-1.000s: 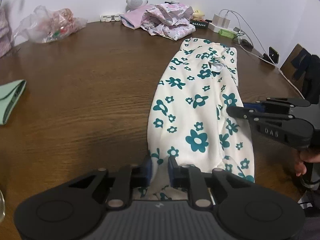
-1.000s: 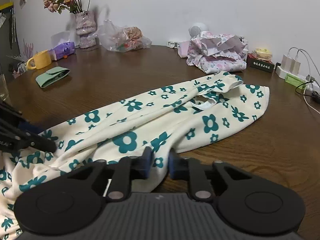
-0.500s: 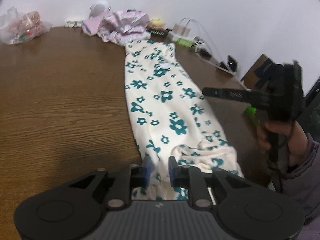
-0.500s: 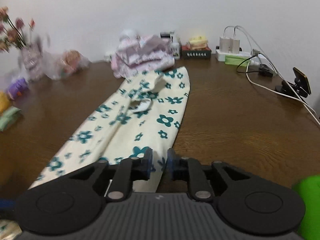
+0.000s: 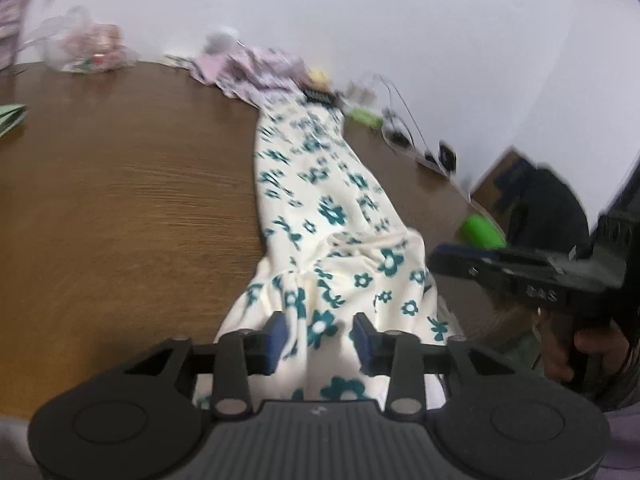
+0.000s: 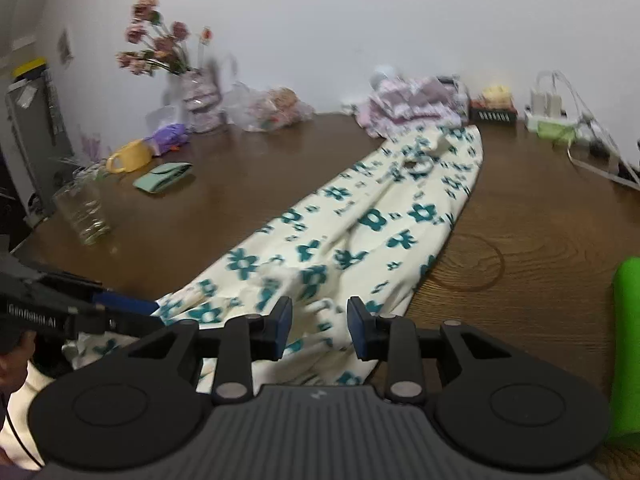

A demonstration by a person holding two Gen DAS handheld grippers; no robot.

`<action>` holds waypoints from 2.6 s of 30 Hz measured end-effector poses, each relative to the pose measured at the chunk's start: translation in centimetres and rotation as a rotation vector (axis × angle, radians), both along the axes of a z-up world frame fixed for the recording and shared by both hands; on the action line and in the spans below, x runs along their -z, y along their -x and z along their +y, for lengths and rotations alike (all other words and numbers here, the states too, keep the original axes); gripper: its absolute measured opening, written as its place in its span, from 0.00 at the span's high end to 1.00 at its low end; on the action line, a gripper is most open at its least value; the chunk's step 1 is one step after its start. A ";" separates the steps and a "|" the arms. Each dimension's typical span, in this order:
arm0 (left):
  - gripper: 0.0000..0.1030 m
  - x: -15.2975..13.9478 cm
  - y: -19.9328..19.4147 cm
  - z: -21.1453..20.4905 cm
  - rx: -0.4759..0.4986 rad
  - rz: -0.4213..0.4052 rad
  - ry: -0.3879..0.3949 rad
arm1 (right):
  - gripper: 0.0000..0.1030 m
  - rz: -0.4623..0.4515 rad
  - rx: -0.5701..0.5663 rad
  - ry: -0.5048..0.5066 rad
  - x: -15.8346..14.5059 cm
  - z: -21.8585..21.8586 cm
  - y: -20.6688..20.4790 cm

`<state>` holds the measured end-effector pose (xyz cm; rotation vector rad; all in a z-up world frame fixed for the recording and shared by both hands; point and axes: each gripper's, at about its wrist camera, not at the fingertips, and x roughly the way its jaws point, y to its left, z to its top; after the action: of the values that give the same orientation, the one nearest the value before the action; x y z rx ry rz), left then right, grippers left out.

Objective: Fold clothes

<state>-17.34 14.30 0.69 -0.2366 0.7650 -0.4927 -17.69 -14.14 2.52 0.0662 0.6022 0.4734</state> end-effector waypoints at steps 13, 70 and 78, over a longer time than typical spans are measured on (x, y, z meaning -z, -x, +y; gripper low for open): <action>0.34 3.4 5.9 6.4 -0.331 -0.010 0.233 | 0.74 -0.022 -0.134 0.021 1.8 5.4 0.3; 0.23 3.6 8.3 -0.4 0.377 -0.299 -0.349 | 0.27 -0.361 -0.405 0.534 4.1 -4.2 12.1; 0.25 2.7 8.0 -1.2 0.415 -0.393 -0.258 | 0.28 -0.545 -0.485 0.684 8.4 -1.2 11.8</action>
<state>-25.39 13.05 -2.02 0.2610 0.4823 -0.7966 -29.49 -15.31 -5.93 -0.8520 0.2084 0.6966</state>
